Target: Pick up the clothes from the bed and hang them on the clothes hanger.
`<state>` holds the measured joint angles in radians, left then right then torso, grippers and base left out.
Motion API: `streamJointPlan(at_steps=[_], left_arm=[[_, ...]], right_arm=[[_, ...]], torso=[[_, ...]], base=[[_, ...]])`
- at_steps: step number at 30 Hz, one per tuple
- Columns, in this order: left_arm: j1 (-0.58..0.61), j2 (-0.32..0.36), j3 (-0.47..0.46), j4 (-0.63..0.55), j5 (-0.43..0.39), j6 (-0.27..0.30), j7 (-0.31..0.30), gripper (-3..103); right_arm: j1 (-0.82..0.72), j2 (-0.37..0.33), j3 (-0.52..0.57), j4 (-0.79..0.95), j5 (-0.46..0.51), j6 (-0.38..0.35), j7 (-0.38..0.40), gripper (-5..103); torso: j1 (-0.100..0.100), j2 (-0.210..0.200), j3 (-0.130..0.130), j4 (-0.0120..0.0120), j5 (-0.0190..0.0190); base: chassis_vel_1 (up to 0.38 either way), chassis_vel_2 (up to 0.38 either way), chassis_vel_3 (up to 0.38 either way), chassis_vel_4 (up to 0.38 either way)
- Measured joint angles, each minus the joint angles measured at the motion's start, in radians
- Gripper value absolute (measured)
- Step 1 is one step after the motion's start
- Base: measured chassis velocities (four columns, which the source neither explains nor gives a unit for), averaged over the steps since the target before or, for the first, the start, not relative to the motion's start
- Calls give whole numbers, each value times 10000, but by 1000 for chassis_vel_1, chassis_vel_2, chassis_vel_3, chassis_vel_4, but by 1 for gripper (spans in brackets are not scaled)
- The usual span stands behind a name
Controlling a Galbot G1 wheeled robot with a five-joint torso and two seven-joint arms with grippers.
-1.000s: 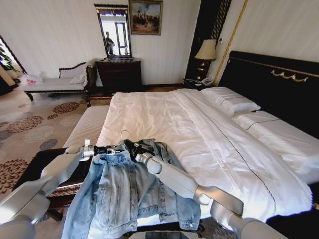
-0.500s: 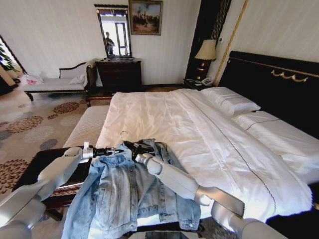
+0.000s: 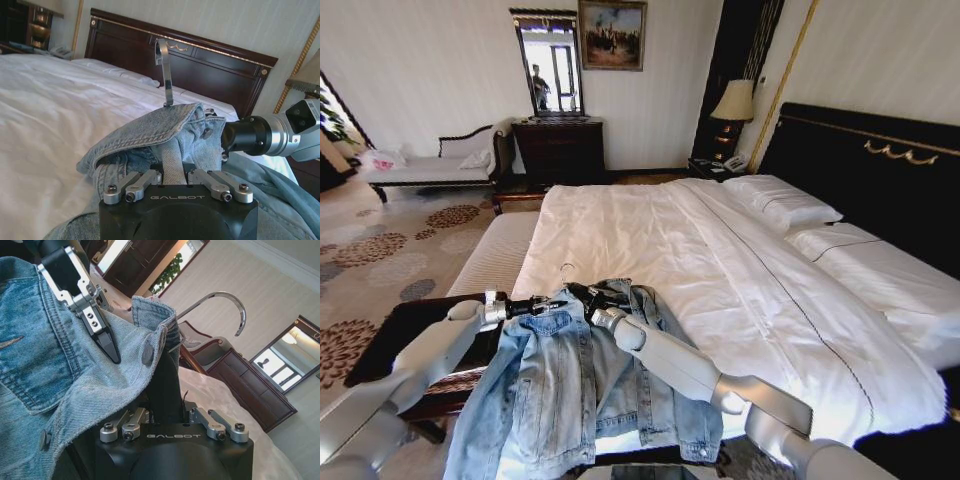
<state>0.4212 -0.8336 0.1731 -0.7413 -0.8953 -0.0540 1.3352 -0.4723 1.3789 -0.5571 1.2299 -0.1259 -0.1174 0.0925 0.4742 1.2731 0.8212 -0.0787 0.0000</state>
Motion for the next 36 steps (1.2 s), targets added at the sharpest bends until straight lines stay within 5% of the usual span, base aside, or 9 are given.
streamJointPlan(at_steps=[7, 15, 22, 30, 36], left_arm=[[531, 218, -572, -382, 265, -399, -276, 16], [802, 380, -835, -639, 378, -516, -271, 16], [1181, 388, -1288, -890, 418, -619, -343, 16], [1558, 255, -1718, -1053, 270, -659, -412, 16], [1714, 263, -1772, -1105, 206, -732, -411, 16]], right_arm=[[-106, -168, -8, 328, 403, -135, 119, 37], [-231, -460, 61, 958, 866, -297, 157, 71], [-850, -1681, 894, 2385, 1446, -418, 164, 96], [-1860, -3377, 2030, 3390, 3187, -1177, 518, 100], [-2064, -3420, 2087, 3242, 4038, -1317, 750, 100]], torso=[[0, 1, 0, 2, 1], [1, 1, 0, 0, 1], [0, 2, 0, 0, 3], [-1, 1, 0, -3, 3], [-2, 1, -1, -4, 2]], base=[[0, 0, 0, 0], [0, 0, 0, 0], [0, 0, 0, 0], [0, 0, 0, 0], [0, 0, 0, 0]])
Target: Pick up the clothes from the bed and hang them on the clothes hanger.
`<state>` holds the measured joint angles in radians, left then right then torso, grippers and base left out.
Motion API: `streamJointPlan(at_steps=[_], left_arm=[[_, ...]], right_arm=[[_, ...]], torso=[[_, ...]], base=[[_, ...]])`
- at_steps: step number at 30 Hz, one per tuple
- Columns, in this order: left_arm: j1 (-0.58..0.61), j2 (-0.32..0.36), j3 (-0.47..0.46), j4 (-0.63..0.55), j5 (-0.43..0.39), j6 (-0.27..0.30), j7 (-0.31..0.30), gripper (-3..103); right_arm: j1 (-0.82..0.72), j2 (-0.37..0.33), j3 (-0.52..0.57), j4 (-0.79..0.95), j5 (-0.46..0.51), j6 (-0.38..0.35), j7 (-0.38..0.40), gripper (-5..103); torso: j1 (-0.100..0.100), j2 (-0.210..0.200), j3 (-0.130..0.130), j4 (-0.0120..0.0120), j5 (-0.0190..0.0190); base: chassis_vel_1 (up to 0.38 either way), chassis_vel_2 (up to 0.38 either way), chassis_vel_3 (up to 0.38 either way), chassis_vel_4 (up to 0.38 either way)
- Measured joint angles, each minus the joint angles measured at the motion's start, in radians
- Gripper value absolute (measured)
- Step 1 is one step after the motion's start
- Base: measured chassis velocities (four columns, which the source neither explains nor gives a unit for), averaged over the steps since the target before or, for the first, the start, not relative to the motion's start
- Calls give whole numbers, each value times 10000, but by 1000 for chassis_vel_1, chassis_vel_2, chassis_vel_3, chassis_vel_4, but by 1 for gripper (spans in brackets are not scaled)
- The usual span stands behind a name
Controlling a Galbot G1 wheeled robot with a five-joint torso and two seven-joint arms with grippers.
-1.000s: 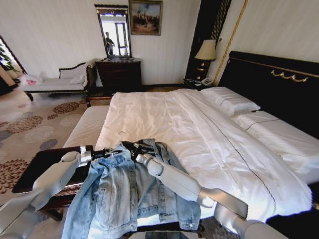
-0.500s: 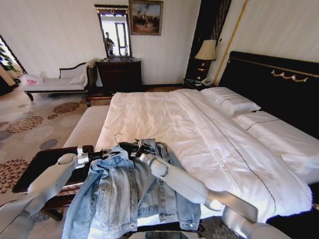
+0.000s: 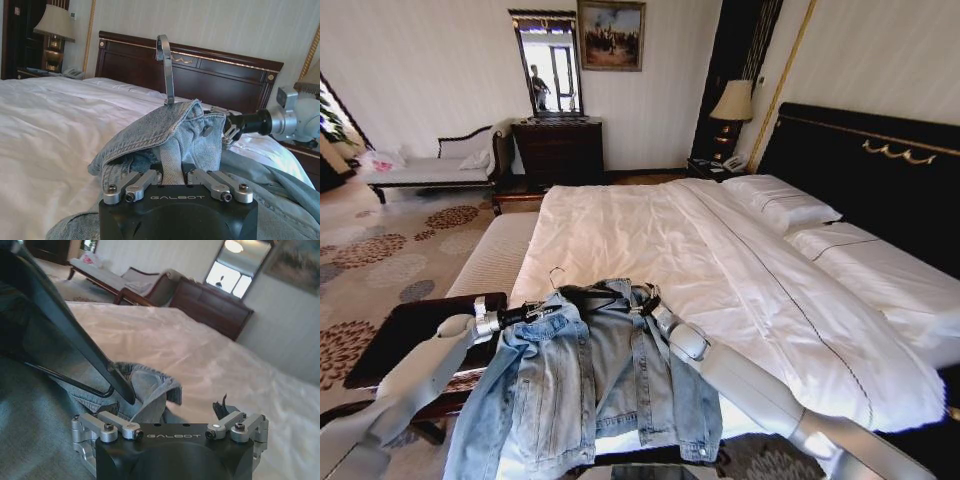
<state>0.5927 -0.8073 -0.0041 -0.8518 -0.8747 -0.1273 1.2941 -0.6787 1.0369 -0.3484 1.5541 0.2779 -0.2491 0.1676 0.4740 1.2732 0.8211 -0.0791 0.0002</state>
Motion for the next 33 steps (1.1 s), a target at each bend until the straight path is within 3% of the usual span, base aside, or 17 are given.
streamJointPlan(at_steps=[4, 6, 7, 11, 16, 21, 23, 25, 27, 29, 33], left_arm=[[184, 35, -159, -138, 15, -2, 1, 16], [249, 67, -196, -186, 29, -2, 1, 16], [294, 116, -225, -195, 46, -2, -3, 16], [333, 174, -265, -194, 62, 7, -5, 16], [381, 185, -332, -184, 76, 10, -4, 16], [434, 203, -352, -225, 78, 10, 1, 16], [435, 203, -354, -219, 78, 11, 2, 16], [401, 165, -357, -106, 78, 18, 4, 16], [395, 161, -357, -93, 79, 19, 4, 16], [380, 145, -357, -70, 73, 25, 5, 16], [379, 106, -357, -55, 64, 32, 5, 16]], right_arm=[[249, 594, -52, -473, 759, -138, 195, 103], [450, 990, -162, -764, 1101, -211, 272, 100], [690, 1440, -275, -1126, 1279, -233, 334, 95], [980, 1940, -396, -1533, 1540, -337, 454, 86], [1129, 2213, -379, -1858, 1703, -384, 633, 66], [1146, 2177, -278, -1860, 1628, -378, 755, 68], [1143, 2129, -209, -1795, 1541, -339, 777, 73], [1059, 1909, -30, -1414, 1463, -312, 882, 89], [1042, 1861, -10, -1370, 1459, -332, 909, 89], [967, 1688, 44, -1318, 1490, -431, 979, 98], [883, 1647, 107, -1462, 1675, -538, 1025, 100]], torso=[[1, -1, 2, 4, -3], [2, -2, 2, 4, -2], [3, -2, 2, 6, -3], [4, -2, 2, 7, -4], [3, -2, 2, 3, -4], [3, -2, 2, 3, -3], [3, -2, 2, 3, -4], [3, -2, 2, 3, -3], [3, -1, 1, 3, -3], [3, -2, 2, 3, -2], [3, -2, 2, 3, -1]], base=[[0, 0, 0, 0], [0, 0, 0, 0], [0, 0, 0, 0], [0, 0, 0, 0], [0, 0, 0, 0], [0, 0, 0, 0], [0, 0, 0, 0], [0, 0, 0, 0], [0, 0, 0, 0], [0, 0, 0, 0], [0, 0, 0, 0]])
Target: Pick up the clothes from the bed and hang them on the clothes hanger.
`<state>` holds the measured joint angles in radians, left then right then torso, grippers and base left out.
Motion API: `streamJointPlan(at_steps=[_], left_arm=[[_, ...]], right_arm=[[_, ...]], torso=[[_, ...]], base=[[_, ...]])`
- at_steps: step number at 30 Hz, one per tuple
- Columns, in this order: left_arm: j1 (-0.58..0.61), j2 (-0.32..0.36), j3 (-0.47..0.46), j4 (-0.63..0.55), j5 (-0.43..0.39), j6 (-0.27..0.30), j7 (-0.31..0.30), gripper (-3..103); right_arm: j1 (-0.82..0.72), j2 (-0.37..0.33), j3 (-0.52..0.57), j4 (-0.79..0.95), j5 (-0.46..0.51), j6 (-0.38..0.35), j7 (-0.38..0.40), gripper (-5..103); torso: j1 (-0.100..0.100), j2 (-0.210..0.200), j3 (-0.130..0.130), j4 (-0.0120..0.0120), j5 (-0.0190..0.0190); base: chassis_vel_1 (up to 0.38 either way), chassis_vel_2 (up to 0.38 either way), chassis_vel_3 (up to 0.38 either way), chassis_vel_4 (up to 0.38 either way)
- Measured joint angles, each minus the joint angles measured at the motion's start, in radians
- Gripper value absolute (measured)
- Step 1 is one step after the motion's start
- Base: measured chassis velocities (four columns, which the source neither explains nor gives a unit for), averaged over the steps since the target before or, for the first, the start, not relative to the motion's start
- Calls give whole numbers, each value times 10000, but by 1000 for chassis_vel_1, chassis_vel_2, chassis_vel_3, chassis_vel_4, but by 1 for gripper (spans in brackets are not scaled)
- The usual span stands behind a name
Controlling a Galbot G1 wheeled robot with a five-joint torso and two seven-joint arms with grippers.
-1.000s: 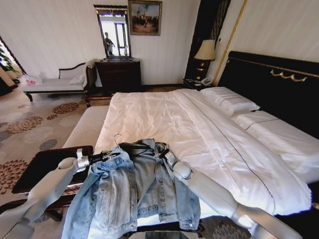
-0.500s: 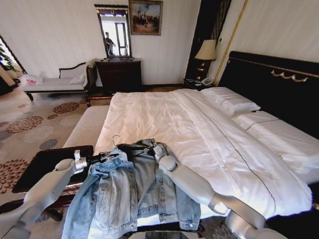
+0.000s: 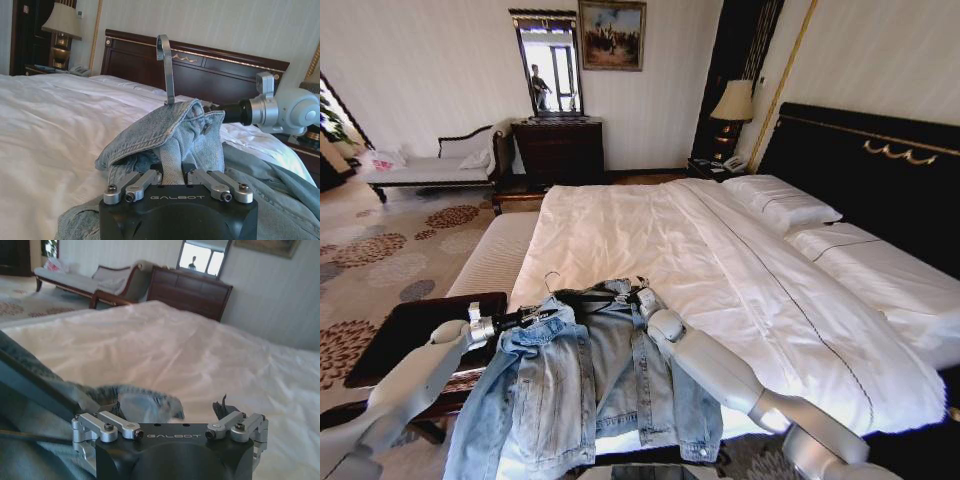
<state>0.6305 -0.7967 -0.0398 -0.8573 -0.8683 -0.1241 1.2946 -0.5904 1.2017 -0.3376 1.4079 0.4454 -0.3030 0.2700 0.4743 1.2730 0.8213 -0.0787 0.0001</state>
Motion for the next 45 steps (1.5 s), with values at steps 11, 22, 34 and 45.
streamJointPlan(at_steps=[11, 22, 34, 45], left_arm=[[20, -158, -12, -3, -10, 15, -1, 16], [41, -208, -3, 1, -9, 24, -4, 16], [33, -417, -56, 120, -87, -29, -76, 16], [34, -488, -112, 16, -260, -26, -186, 16]], right_arm=[[97, 456, -33, -623, 661, -88, 101, 79], [170, 523, -46, -786, 837, -105, 241, 40], [102, 450, -64, -188, 1121, -73, 562, 1], [46, -334, 7, 1332, 1743, -139, 930, 1]], torso=[[0, 0, 0, 3, 0], [0, 0, -2, 0, -1], [0, -1, -1, 1, -1], [0, 0, -1, 1, -1]], base=[[0, 0, 0, 0], [0, 0, 0, 0], [0, 0, 0, 0], [0, 0, 0, 0]])
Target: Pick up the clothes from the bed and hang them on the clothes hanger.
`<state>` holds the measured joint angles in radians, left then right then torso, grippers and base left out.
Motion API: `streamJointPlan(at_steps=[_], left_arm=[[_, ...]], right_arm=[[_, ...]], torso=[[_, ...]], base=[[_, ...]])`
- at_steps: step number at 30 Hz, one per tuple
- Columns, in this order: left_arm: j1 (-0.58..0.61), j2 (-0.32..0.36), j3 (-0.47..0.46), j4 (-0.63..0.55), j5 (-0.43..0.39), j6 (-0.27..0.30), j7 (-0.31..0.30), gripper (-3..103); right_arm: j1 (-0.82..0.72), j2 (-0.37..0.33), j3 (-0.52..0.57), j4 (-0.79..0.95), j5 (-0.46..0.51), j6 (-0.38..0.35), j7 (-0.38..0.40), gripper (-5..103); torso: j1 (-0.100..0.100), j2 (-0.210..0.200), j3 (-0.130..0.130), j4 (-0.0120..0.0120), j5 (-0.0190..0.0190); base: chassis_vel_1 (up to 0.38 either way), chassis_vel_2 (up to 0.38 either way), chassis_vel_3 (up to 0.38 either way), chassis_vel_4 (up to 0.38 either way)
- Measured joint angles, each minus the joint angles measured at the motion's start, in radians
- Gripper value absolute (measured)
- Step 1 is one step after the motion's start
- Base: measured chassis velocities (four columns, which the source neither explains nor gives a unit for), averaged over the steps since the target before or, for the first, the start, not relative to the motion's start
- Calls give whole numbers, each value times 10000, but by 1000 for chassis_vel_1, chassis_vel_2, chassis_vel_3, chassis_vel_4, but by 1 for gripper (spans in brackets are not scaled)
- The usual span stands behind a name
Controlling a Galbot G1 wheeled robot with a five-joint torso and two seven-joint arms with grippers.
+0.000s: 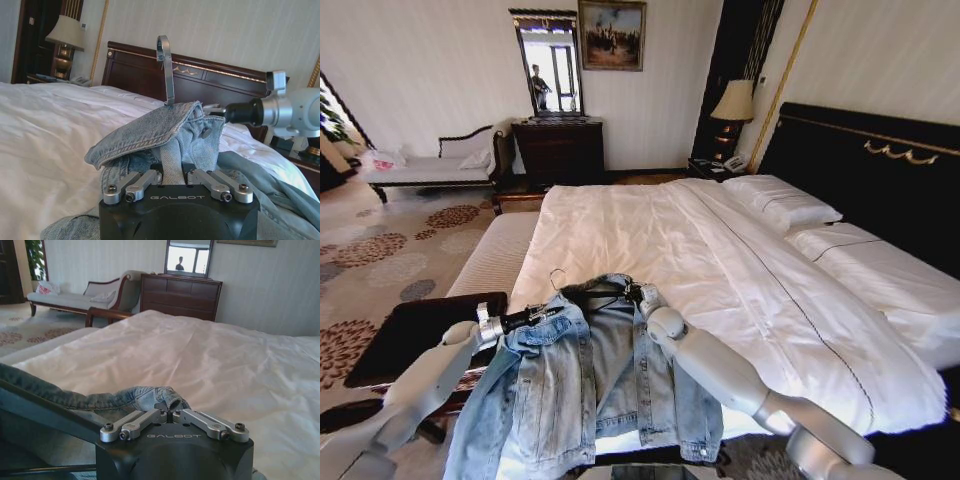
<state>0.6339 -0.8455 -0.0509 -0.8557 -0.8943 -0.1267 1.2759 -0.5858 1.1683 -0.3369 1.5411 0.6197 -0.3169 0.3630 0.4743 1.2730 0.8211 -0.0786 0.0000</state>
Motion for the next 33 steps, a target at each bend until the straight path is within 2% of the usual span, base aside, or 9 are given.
streamJointPlan(at_steps=[20, 25, 33], left_arm=[[-653, -883, 528, 155, 109, 218, -241, 16], [-845, -1179, 554, 305, 110, 236, -362, 16], [-1095, -1592, 639, 464, 87, 235, -499, 16]], right_arm=[[-269, -456, -44, 2081, 1043, -443, 226, 1], [-454, -734, -45, 2866, 1767, -636, 416, 1], [-703, -565, -79, 3291, 2384, -711, 612, 1]], torso=[[0, 0, 3, -1, 1], [-1, 0, 2, 0, 1], [-2, 0, 2, -2, 1]], base=[[0, 0, 0, 0], [0, 0, 0, 0], [0, 0, 0, 0]])
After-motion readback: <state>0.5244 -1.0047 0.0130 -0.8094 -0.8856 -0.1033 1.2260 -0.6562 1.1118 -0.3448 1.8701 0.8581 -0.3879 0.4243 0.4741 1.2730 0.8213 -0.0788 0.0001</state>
